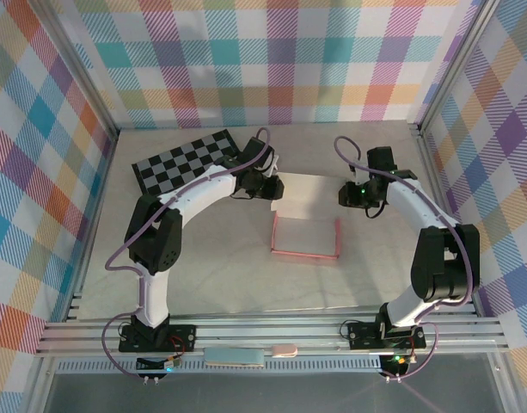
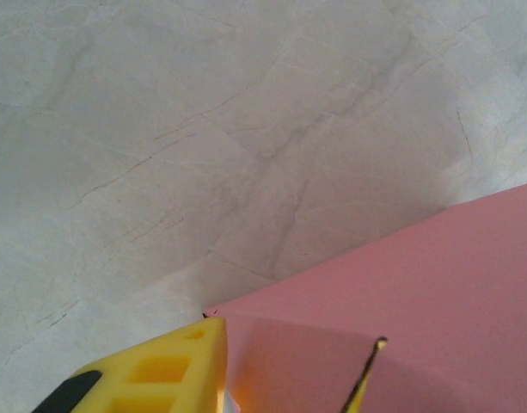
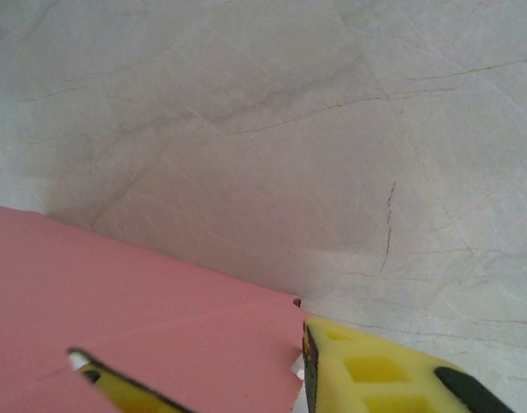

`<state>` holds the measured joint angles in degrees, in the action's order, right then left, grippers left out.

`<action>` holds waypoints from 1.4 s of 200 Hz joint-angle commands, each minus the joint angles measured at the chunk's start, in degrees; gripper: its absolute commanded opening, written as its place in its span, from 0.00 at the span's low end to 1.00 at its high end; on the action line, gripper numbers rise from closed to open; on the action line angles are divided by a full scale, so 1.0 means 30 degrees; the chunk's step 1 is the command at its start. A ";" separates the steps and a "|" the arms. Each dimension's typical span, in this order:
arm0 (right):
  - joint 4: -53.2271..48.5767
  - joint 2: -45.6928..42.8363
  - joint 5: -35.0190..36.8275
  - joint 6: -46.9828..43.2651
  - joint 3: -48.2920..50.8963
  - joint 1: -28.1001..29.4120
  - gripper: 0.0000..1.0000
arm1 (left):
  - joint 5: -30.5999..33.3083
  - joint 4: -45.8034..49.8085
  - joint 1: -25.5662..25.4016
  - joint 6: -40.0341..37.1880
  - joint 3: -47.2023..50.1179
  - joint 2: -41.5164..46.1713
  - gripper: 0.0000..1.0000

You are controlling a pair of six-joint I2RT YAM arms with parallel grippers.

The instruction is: Fold the paper box

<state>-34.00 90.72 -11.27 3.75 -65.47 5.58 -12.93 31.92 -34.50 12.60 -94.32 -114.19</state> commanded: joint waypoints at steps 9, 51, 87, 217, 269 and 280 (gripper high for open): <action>0.0441 0.0167 -0.0722 -0.0445 -0.0588 -0.0104 0.23 | 0.0498 0.0603 -0.0218 0.0276 -0.0702 -0.0489 0.19; 0.0791 0.0059 -0.0851 0.0000 -0.0670 0.0211 0.09 | 0.1225 0.0756 -0.0363 0.0824 -0.0836 -0.0558 0.07; 0.0760 0.0091 0.0234 0.0353 -0.0832 0.0873 0.00 | 0.2146 0.0988 -0.0475 0.1186 -0.1121 -0.0542 0.00; 0.4106 0.2352 0.4551 0.6896 -0.2575 0.4274 0.00 | 0.6371 0.1128 0.0060 0.3180 -0.3401 -0.1179 0.00; 1.1259 0.3449 0.3085 0.7628 -0.1047 0.4450 0.00 | 0.4038 -0.7735 0.2144 0.4325 0.0928 0.0032 0.00; 1.2328 0.3801 0.2884 0.7580 -0.0941 0.4494 0.00 | 0.3593 -0.8916 0.2383 0.4275 0.1353 -0.0024 0.00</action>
<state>-9.08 99.85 1.23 24.40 -69.60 18.26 3.11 21.30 -29.30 22.79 -93.84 -116.84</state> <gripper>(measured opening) 0.042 0.049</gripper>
